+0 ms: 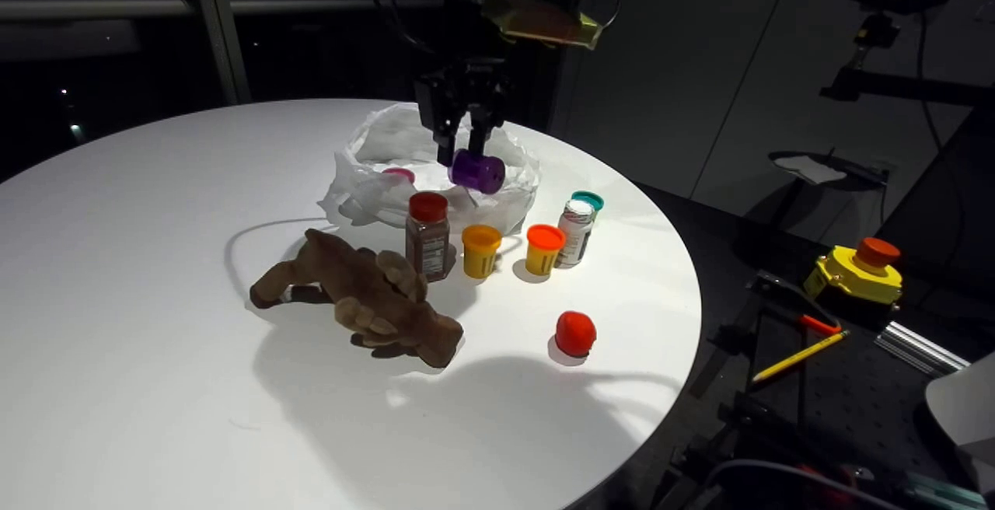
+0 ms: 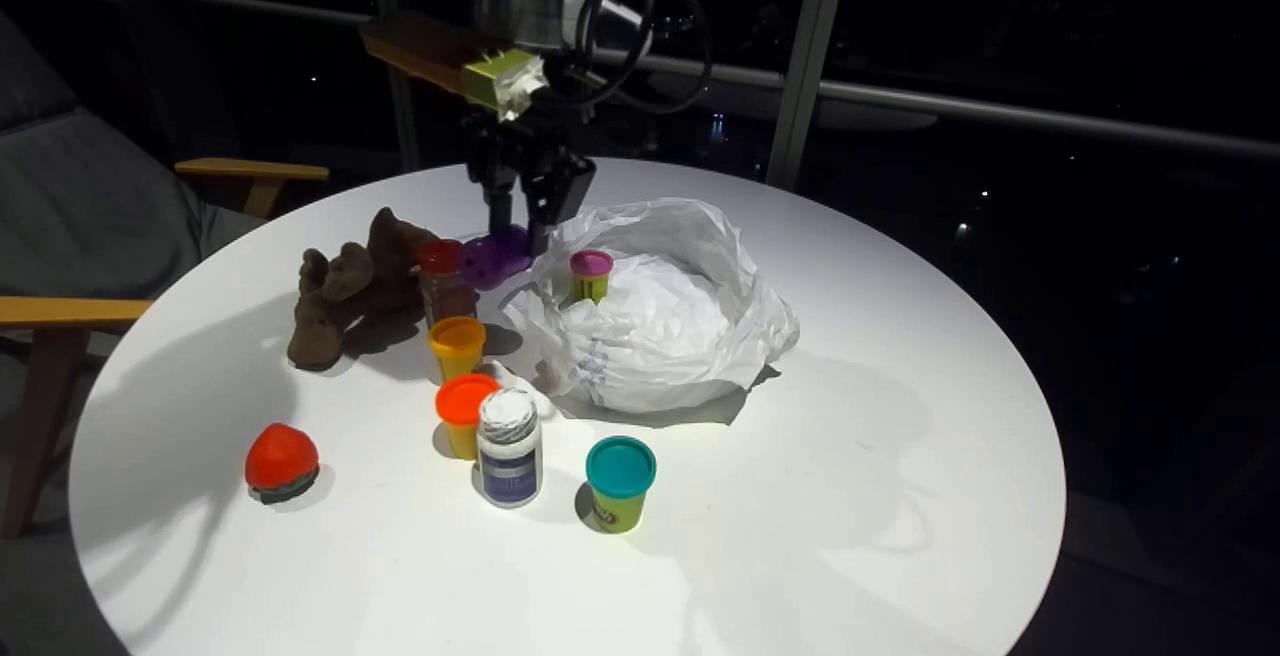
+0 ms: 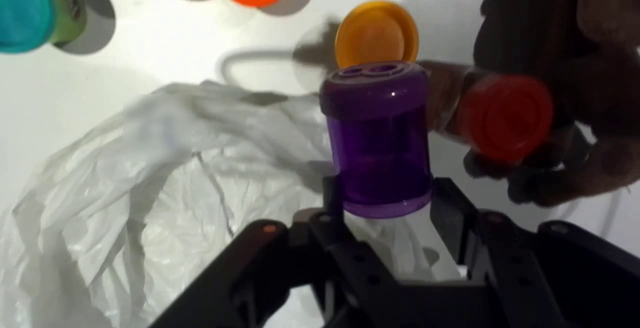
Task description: Remove all the objects from the plastic bag and put them on the table
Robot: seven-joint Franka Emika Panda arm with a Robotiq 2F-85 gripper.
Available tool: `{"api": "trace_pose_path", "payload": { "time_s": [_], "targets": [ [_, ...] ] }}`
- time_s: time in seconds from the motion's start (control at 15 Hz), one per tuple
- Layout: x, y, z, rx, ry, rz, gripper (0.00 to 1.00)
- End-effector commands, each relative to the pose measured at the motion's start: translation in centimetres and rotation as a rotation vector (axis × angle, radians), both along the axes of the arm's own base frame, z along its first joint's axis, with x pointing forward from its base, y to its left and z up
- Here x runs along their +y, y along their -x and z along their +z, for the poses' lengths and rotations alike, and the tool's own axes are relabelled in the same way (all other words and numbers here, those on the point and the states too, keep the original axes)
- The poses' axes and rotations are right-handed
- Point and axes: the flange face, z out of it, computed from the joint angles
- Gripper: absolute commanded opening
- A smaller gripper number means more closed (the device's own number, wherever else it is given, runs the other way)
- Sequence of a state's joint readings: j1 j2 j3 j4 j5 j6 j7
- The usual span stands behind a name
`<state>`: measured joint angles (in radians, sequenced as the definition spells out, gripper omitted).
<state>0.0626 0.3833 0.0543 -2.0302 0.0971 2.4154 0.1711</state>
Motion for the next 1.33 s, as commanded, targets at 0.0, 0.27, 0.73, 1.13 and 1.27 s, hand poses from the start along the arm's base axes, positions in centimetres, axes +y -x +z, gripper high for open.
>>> {"api": "trace_pose_path", "payload": {
  "time_s": [0.0, 0.27, 0.73, 1.13, 1.27],
  "targets": [
    [3.3, 4.4, -1.6, 0.081, -0.019, 0.044, 0.25],
    [7.9, 8.7, -3.3, 0.083, 0.010, 0.119, 0.25],
    [11.0, 12.3, -5.3, 0.064, 0.003, 0.210, 0.25],
    [10.4, 11.7, -8.8, -0.127, 0.062, 0.279, 0.24],
    [10.2, 11.6, -9.5, -0.156, 0.073, 0.296, 0.24]
  ]
}}
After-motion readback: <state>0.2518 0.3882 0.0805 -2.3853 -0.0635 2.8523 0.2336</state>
